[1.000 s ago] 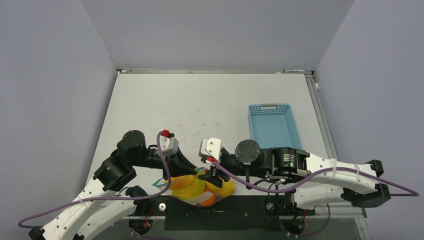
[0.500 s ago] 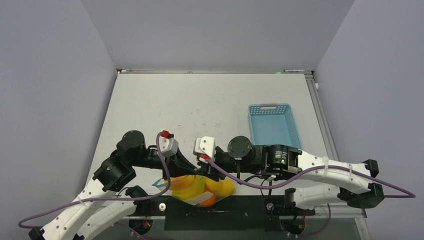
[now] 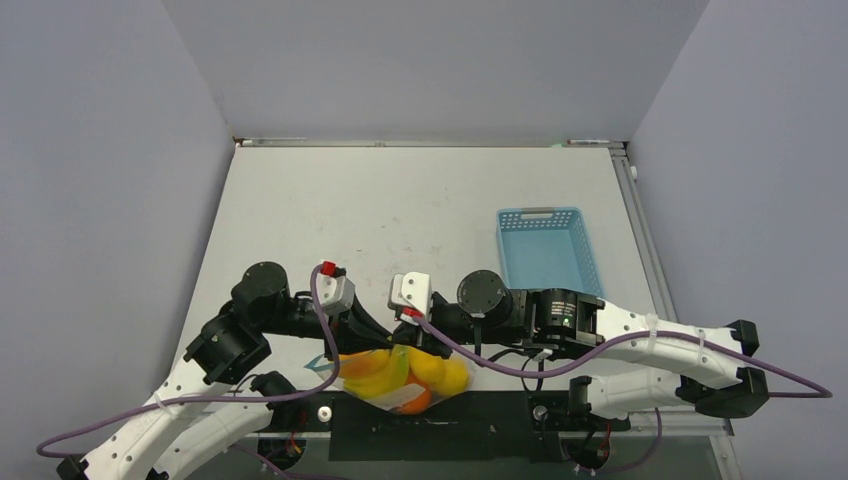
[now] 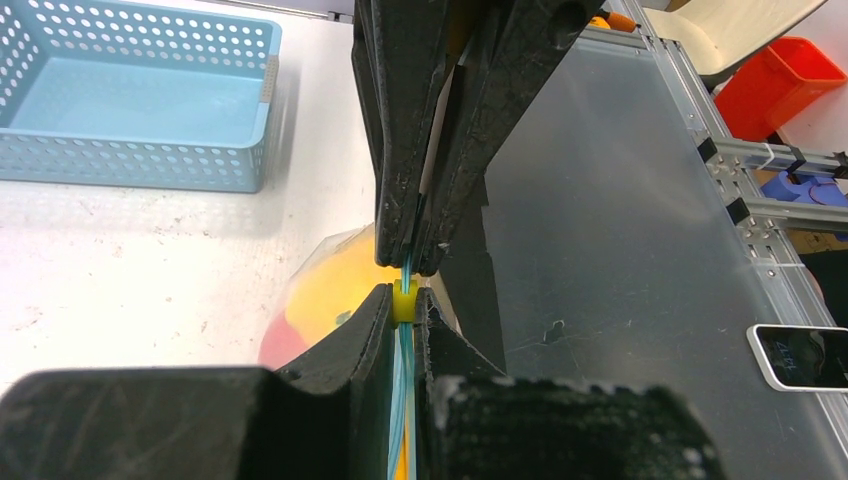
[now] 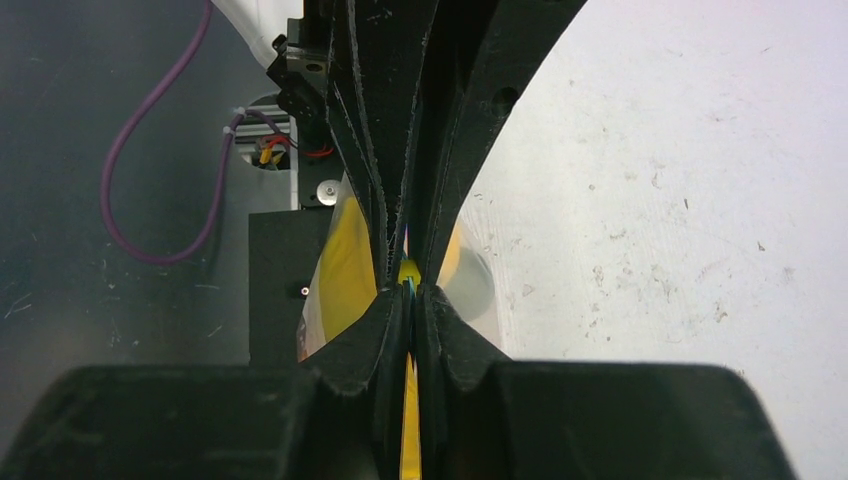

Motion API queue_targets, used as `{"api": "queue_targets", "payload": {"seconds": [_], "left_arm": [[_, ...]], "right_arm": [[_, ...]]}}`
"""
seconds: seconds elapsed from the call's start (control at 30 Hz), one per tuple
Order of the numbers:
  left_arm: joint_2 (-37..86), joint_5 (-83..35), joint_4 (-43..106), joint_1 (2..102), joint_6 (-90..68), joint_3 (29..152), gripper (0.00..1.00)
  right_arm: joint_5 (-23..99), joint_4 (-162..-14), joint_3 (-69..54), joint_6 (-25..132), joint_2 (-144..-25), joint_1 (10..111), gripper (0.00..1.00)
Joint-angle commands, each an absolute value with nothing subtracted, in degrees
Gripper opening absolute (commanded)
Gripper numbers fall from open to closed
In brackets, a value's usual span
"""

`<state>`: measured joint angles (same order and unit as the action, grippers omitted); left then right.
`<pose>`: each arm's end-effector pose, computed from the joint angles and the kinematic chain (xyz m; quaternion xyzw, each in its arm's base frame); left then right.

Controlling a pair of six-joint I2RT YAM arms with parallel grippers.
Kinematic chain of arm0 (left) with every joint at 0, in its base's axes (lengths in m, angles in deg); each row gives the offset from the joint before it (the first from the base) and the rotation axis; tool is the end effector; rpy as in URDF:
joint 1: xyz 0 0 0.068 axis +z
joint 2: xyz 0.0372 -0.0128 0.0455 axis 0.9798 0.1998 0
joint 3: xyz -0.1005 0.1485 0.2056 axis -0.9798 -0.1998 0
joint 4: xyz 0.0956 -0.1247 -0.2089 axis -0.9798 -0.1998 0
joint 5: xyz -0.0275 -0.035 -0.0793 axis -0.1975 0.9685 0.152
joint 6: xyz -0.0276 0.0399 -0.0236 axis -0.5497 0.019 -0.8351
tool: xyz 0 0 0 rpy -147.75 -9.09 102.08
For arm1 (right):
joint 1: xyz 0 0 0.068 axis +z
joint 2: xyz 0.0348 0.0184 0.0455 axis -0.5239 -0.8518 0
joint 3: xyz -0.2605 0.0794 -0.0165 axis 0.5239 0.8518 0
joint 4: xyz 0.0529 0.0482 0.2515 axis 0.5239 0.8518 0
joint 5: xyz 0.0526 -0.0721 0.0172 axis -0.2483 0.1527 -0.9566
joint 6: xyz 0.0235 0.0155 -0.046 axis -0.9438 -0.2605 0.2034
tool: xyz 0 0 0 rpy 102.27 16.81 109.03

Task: Place the food in the zip-top bag and seal the zipper
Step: Zip the zipper food storage bag at the center of the board.

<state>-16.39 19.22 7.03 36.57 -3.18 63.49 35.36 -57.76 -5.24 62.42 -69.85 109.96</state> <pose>0.0763 -0.1061 0.3467 0.4872 0.5713 -0.5316 0.3919 0.0439 0.2453 0.4011 -0.5756 0.6059 0.3961 0.3803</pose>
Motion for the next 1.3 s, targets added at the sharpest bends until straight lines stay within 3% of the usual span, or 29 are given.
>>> {"api": "queue_targets", "payload": {"seconds": [0.0, 1.27], "left_arm": [[-17.22, 19.70, 8.34, 36.51, -2.69, 65.03, 0.00], [-21.08, 11.00, 0.64, 36.50, -1.88, 62.82, 0.00]], "right_arm": [[39.31, -63.30, -4.70, 61.80, -66.29, 109.60, 0.05], [70.11, -61.66, -8.56, 62.77, -55.15, 109.65, 0.05]]}}
